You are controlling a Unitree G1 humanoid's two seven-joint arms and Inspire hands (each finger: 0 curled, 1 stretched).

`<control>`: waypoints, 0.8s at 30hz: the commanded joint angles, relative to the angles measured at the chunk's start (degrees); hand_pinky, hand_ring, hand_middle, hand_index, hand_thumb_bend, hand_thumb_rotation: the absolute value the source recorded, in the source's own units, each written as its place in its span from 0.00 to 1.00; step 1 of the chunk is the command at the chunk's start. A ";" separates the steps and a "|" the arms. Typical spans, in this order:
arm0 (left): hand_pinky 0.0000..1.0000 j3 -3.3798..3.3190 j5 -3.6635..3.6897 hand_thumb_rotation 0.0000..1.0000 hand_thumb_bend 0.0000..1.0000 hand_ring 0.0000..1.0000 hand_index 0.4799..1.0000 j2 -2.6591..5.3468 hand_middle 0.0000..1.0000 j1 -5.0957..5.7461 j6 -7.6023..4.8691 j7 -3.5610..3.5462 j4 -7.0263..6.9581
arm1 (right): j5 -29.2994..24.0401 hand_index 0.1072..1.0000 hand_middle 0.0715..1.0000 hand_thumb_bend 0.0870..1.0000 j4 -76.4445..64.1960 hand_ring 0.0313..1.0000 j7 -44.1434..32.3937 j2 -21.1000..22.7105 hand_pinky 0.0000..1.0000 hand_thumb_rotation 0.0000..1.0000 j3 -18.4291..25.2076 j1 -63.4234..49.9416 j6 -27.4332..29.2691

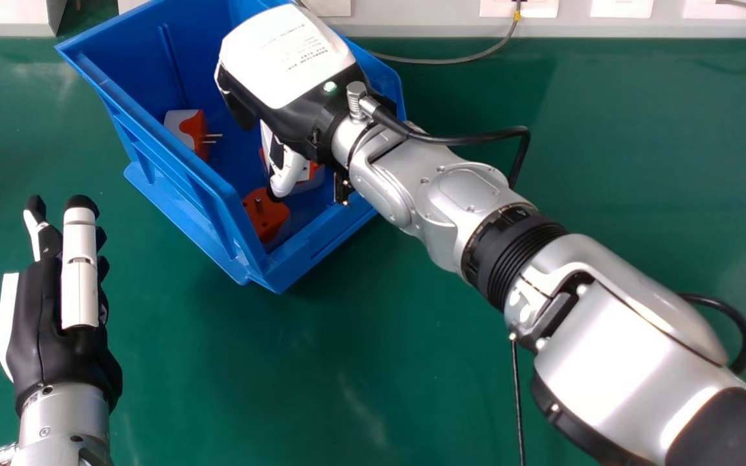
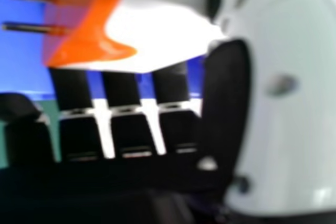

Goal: Pick all objects and put in blue box

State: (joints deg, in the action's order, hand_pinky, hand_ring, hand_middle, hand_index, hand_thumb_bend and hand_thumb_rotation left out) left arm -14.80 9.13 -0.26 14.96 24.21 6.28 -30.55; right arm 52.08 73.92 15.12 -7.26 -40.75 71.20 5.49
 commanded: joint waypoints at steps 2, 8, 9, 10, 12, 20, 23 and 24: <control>0.97 0.19 0.00 0.90 0.28 0.95 0.92 0.34 0.95 -0.26 -0.23 0.22 -1.19 | -1.91 0.42 0.22 0.47 -0.68 0.18 -0.66 -0.23 0.15 0.07 1.14 0.32 -0.65; 0.96 0.40 -0.16 0.90 0.28 0.95 0.92 0.47 0.95 -0.08 -0.62 -0.06 -1.11 | -1.57 0.43 0.39 0.47 -1.45 0.38 -0.86 1.40 0.30 0.07 -0.23 -0.87 1.58; 0.96 0.49 -0.25 0.90 0.28 0.95 0.92 0.44 0.95 -0.06 -0.61 -0.09 -1.17 | -1.28 0.43 0.39 0.47 -1.43 0.38 -0.60 1.59 0.30 0.07 -0.63 -0.94 1.82; 0.96 0.61 -0.32 0.90 0.27 0.95 0.92 0.43 0.95 -0.04 -0.45 -0.07 -1.37 | -1.03 0.52 0.50 0.45 -1.39 0.49 -0.40 1.69 0.39 0.15 -0.98 -0.96 1.83; 0.96 0.76 -0.38 0.90 0.27 0.95 0.92 0.46 0.95 -0.09 -0.18 0.04 -1.67 | -0.77 0.60 0.60 0.45 -1.43 0.58 -0.30 1.85 0.47 0.23 -1.52 -0.96 1.71; 0.96 0.74 -0.18 0.89 0.27 0.95 0.92 0.25 0.95 -0.94 -0.13 -0.02 -0.71 | 0.26 0.94 0.95 0.43 -1.20 0.94 0.38 1.95 0.81 0.54 -2.66 -1.59 -0.39; 0.97 0.55 -0.01 0.89 0.27 0.96 0.92 -0.01 0.95 -1.41 -0.15 -0.28 -0.05 | 0.10 0.98 0.98 0.44 -1.39 0.98 0.81 2.13 0.86 0.57 -2.57 -2.09 -0.93; 0.97 0.55 -0.09 0.89 0.26 0.96 0.93 -0.10 0.95 -1.53 -0.26 -0.35 0.19 | 0.12 0.98 0.98 0.44 -1.42 0.98 0.93 2.18 0.87 0.57 -2.61 -2.22 -1.05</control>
State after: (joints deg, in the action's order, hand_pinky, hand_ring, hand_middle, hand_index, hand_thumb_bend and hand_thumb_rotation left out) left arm -14.33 9.10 -0.02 14.14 24.41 6.17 -30.14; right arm 52.31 73.76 14.71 -5.52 -43.39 68.65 5.08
